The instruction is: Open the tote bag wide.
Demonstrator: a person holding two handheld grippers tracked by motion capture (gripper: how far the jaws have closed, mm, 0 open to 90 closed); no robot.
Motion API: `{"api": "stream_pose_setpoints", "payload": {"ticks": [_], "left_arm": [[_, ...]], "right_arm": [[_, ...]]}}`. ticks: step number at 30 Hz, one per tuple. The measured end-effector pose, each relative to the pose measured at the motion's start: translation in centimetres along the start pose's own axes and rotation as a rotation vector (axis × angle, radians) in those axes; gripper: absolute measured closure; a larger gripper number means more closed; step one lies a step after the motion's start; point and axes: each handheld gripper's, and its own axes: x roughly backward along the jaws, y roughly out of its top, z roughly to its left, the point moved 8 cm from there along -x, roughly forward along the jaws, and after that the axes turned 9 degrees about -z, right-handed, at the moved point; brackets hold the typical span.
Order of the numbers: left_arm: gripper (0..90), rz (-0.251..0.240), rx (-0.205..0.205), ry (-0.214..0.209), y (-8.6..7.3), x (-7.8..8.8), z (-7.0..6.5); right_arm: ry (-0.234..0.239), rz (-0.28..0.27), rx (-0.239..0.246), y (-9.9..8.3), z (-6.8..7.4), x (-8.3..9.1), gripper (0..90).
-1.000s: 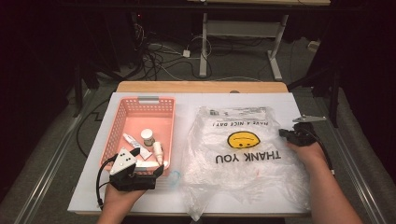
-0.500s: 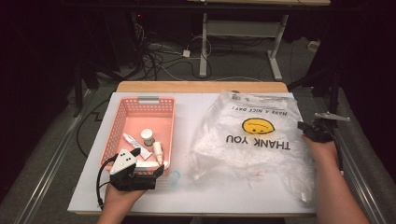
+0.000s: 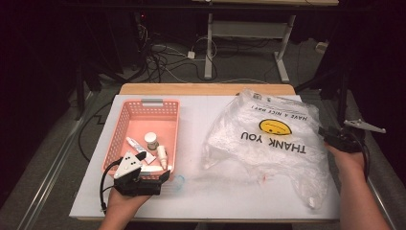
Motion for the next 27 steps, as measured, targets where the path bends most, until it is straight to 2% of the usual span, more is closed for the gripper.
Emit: {"api": "stream_pose_setpoints", "payload": {"ticks": [1,2,3,4,5,6,8,11,12,13,15,18,20,23,25,27], "left_arm": [[0.0,-0.005,-0.005,-0.001,-0.1,0.2,-0.1],[0.0,-0.005,-0.005,-0.001,-0.1,0.2,-0.1],[0.0,-0.015,-0.004,-0.011,-0.2,0.4,-0.5],[0.0,-0.015,-0.004,-0.011,-0.2,0.4,-0.5],[0.0,-0.019,-0.009,-0.015,-0.2,0.6,-0.7],[0.0,-0.03,-0.021,-0.015,-0.2,0.7,-1.0],[0.0,-0.037,-0.023,-0.018,-0.1,0.7,-1.2],[0.0,-0.056,-0.051,0.039,0.0,0.9,-0.9],[0.0,-0.056,-0.051,0.039,0.0,0.9,-0.9],[0.0,-0.053,-0.038,0.021,0.0,0.9,-1.0],[0.0,-0.018,-0.022,0.004,-0.3,0.8,-1.0],[0.0,-0.006,-0.015,-0.025,-0.3,0.6,-1.2],[0.0,-0.018,-0.023,-0.029,-0.3,0.6,-1.3],[0.0,-0.015,-0.029,-0.03,-0.3,0.4,-1.3],[0.0,-0.016,-0.032,-0.028,-0.3,0.4,-1.4],[0.0,-0.018,-0.029,-0.026,-0.3,0.4,-1.3]], "right_arm": [[0.011,-0.008,0.012,0.1,0.3,0.8,51.9],[0.011,-0.008,0.012,0.1,0.3,0.8,51.9],[0.037,-0.017,0.025,-0.3,1.1,2.7,50.1],[0.051,-0.018,0.031,-0.7,1.6,3.7,49.9],[0.051,-0.018,0.031,-0.7,1.6,3.7,49.9],[0.076,-0.014,0.037,-2.0,2.8,5.7,48.6],[0.092,-0.006,0.032,-3.5,3.9,7.6,48.2],[0.107,0.008,0.029,-5.4,5.3,10.1,47.6],[0.113,0.014,0.024,-6.0,5.6,10.9,47.2],[0.117,0.019,0.019,-6.6,5.9,11.5,47.1],[0.133,0.035,0.005,-7.6,6.4,12.5,46.4],[0.124,0.064,0.016,-9.3,6.5,13.4,45.3],[0.121,0.074,-0.011,-10.1,6.2,13.6,45.3],[0.101,0.1,-0.021,-10.8,5.5,13.4,47.2],[0.105,0.109,-0.037,-11.1,5.3,13.3,49.8],[0.102,0.111,-0.027,-11.0,5.3,13.2,52.3]]}}
